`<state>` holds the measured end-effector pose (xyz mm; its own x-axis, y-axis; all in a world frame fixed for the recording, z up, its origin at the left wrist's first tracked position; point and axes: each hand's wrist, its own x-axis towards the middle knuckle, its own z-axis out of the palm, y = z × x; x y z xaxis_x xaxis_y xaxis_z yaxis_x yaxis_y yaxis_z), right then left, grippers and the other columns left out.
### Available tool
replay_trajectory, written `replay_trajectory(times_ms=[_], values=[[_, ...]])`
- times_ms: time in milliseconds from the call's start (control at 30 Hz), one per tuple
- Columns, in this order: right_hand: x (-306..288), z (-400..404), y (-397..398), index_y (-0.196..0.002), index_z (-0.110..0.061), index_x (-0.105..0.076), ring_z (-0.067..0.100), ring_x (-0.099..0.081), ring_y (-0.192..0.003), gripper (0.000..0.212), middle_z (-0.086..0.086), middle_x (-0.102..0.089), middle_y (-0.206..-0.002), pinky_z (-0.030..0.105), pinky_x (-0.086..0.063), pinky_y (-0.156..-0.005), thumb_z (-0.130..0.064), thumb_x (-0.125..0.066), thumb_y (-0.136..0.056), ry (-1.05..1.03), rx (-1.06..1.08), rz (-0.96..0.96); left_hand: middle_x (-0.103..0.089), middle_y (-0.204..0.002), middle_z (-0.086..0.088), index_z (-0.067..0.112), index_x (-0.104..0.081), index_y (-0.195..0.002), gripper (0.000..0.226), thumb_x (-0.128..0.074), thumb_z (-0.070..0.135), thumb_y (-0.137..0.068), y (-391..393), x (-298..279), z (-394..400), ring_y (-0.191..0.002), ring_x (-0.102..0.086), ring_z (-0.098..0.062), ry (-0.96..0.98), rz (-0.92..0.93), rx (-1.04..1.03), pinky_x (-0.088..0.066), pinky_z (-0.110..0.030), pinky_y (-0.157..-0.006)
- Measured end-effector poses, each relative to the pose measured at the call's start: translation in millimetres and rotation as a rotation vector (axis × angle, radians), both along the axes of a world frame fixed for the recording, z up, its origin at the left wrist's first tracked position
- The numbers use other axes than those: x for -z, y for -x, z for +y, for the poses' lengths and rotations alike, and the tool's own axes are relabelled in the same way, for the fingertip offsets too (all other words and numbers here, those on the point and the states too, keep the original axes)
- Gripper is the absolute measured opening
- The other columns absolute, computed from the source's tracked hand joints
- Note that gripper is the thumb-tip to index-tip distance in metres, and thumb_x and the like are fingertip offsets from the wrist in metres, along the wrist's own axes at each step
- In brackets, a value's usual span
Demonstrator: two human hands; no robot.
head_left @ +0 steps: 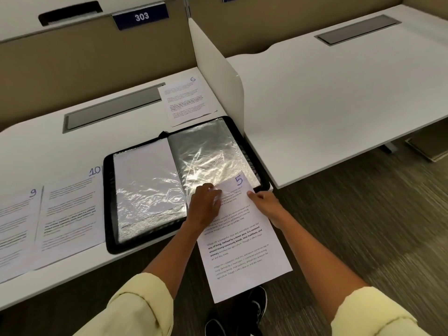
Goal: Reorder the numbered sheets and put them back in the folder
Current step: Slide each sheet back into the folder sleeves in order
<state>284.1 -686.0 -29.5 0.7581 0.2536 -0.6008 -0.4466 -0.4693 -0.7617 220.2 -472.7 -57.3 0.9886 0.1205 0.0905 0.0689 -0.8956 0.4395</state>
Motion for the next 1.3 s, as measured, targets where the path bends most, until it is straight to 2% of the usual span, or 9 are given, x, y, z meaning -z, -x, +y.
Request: replay_trajectory(times_ms=[67, 200, 300, 400, 667, 800, 900, 1067, 1300], values=[[2, -10, 7, -0.096, -0.007, -0.067, 0.026, -0.071, -0.093, 0.037, 0.011, -0.073, -0.101, 0.04, -0.059, -0.086, -0.044, -0.062, -0.097, -0.05, 0.006, 0.048, -0.059, -0.119, -0.013, 0.013, -0.07, -0.11, 0.023, -0.067, 0.016, -0.087, 1, 1, -1, -0.109, -0.053, -0.034, 0.008, -0.007, -0.001, -0.048, -0.045, -0.088], [-1, -32, 28, -0.107, -0.01, -0.066, 0.023, -0.073, -0.093, 0.034, 0.01, -0.074, -0.104, 0.033, -0.057, -0.073, -0.042, -0.066, -0.094, -0.102, 0.012, 0.136, -0.06, -0.119, -0.016, 0.01, -0.071, -0.108, 0.022, -0.068, 0.013, -0.086, 1, 4, -1, -0.108, -0.055, -0.037, 0.006, -0.024, 0.003, -0.046, -0.044, -0.088], [2, -54, 47, -0.118, -0.011, -0.067, 0.024, -0.071, -0.105, 0.043, 0.01, -0.074, -0.112, 0.041, -0.055, -0.088, -0.044, -0.067, -0.091, -0.185, 0.057, 0.256, -0.059, -0.123, -0.015, 0.01, -0.069, -0.112, 0.024, -0.064, 0.014, -0.089, 2, 1, 1, -0.113, -0.052, -0.035, 0.039, 0.006, 0.018, -0.046, -0.044, -0.093], [4, -72, 69, -0.12, -0.011, -0.07, 0.033, -0.069, -0.11, 0.046, 0.016, -0.072, -0.116, 0.05, -0.052, -0.099, -0.045, -0.067, -0.088, -0.36, 0.189, 0.372, -0.055, -0.132, -0.015, 0.008, -0.061, -0.126, 0.038, -0.064, 0.011, -0.089, 4, -3, 6, -0.123, -0.046, -0.034, 0.08, 0.056, 0.078, -0.041, -0.045, -0.104], [16, -77, 143, -0.129, -0.003, -0.058, 0.029, -0.068, -0.103, 0.056, 0.02, -0.069, -0.118, 0.042, -0.059, -0.083, -0.045, -0.061, -0.092, -0.846, 0.699, 0.471, -0.028, -0.159, -0.011, 0.009, -0.042, -0.147, 0.056, -0.062, 0.017, -0.095, 7, 0, 19, -0.149, -0.022, -0.027, 0.235, 0.199, 0.13, -0.018, -0.035, -0.121], [19, -61, 175, -0.133, -0.004, -0.058, 0.029, -0.066, -0.117, 0.047, 0.018, -0.067, -0.128, 0.045, -0.06, -0.086, -0.016, -0.068, -0.089, -0.848, 0.746, 0.408, -0.019, -0.163, -0.009, 0.012, -0.037, -0.15, 0.056, -0.057, 0.02, -0.099, 13, 2, 19, -0.151, -0.012, -0.026, 0.226, 0.221, 0.171, -0.012, -0.036, -0.121], [22, -49, 189, -0.129, -0.003, -0.058, 0.031, -0.066, -0.117, 0.049, 0.017, -0.068, -0.126, 0.046, -0.061, -0.085, 0.0, -0.071, -0.082, -0.797, 0.774, 0.39, -0.024, -0.16, -0.012, 0.007, -0.046, -0.144, 0.049, -0.058, 0.015, -0.097, 19, -1, 14, -0.151, -0.014, -0.028, 0.275, 0.068, 0.114, -0.014, -0.04, -0.122], [24, -35, 195, -0.131, 0.001, -0.055, 0.033, -0.065, -0.117, 0.058, 0.018, -0.068, -0.125, 0.051, -0.058, -0.089, 0.006, -0.073, -0.077, -0.766, 0.824, 0.375, -0.027, -0.159, -0.013, 0.006, -0.048, -0.142, 0.047, -0.058, 0.016, -0.098, 34, -5, 26, -0.15, -0.018, -0.03, 0.223, -0.03, 0.006, -0.019, -0.043, -0.121], [23, -19, 197, -0.117, -0.005, -0.062, 0.033, -0.068, -0.11, 0.034, 0.017, -0.072, -0.114, 0.052, -0.06, -0.083, 0.009, -0.066, -0.086, -0.738, 0.861, 0.369, -0.016, -0.163, -0.011, 0.011, -0.036, -0.149, 0.056, -0.053, 0.032, -0.1, 55, 0, 55, -0.151, -0.008, -0.031, 0.062, 0.083, 0.014, -0.017, -0.05, -0.119]])
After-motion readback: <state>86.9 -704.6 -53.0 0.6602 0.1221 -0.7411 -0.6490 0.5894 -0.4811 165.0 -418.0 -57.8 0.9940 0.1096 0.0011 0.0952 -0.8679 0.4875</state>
